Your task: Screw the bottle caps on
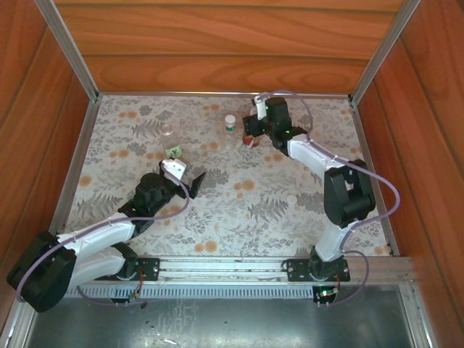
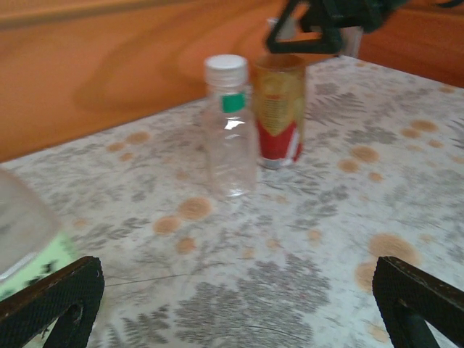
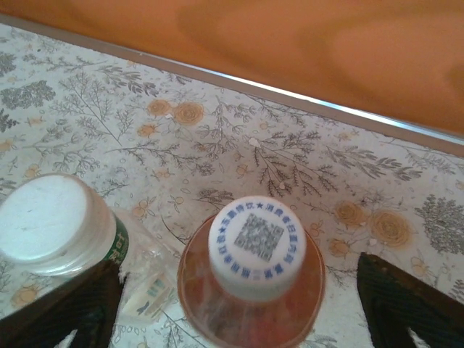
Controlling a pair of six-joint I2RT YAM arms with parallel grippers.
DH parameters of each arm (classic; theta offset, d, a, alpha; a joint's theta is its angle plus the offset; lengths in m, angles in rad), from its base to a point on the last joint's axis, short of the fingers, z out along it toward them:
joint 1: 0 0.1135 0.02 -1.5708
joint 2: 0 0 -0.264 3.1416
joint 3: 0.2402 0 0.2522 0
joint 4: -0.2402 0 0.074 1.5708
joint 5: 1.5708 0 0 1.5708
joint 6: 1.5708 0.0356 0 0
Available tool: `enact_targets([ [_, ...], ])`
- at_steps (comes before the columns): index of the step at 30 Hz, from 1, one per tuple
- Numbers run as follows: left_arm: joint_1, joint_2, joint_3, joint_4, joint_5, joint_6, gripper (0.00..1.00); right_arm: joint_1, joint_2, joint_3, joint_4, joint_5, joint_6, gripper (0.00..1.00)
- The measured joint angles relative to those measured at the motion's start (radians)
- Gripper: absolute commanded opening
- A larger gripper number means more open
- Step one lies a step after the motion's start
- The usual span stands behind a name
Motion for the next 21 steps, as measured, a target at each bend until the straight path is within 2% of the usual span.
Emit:
enact_targets([
  [4, 0.101, -0.042, -0.002, -0.002, 0.005, -0.014, 1.00, 0.000, -0.112, -0.044, -0.032, 0.007, 0.005, 1.00],
  [11, 0.253, -0.098, -0.001, -0.023, 0.031, -0.018, 1.00, 0.000, -0.364, -0.204, -0.043, -0.070, 0.002, 1.00],
  [16, 0.333, -0.055, 0.029, -0.039, 0.080, -0.018, 1.00, 0.000, -0.424, -0.255, -0.056, -0.132, 0.032, 1.00],
  [21, 0.355, 0.054, 0.125, -0.046, 0.119, -0.008, 1.00, 0.000, -0.431, -0.279, -0.063, -0.161, 0.054, 0.98],
])
